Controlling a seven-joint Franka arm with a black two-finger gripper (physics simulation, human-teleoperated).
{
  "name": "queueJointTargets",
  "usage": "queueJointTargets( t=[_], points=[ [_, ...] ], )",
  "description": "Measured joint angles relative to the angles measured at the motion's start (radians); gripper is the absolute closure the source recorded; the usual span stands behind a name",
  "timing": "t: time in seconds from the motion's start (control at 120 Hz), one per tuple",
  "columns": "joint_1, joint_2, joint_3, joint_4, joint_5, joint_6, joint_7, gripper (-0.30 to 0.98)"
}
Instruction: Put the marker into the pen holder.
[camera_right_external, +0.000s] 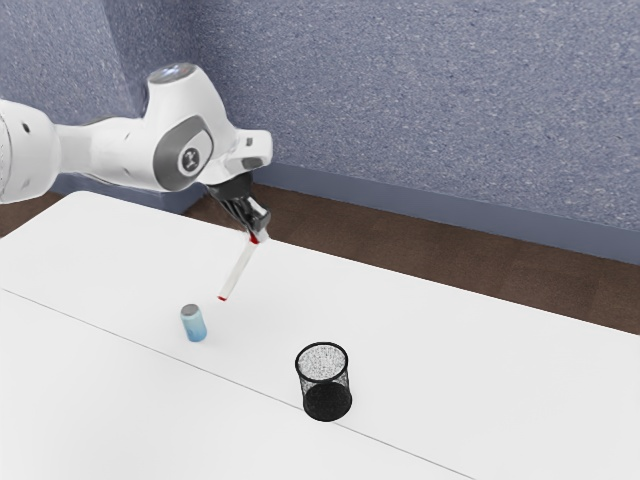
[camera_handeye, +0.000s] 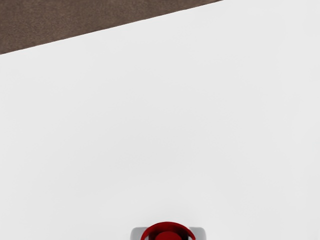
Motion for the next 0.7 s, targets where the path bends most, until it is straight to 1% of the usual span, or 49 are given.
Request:
queueJointTargets(
  t=[0.175, 0.283, 0.45, 0.7],
  points=[
    [-0.004, 0.024, -0.164, 0.045, 0.010, 0.006, -0.049, 0.79],
    [-0.020, 0.038, -0.233, 0.050, 0.014, 0.012, -0.080, 0.79],
    [-0.050, 0.032, -0.258, 0.044, 0.016, 0.024, -0.123, 0.79],
    [-0.054, -0.032, -0.266, -0.066, 0.014, 0.035, -0.178, 0.79]
  ],
)
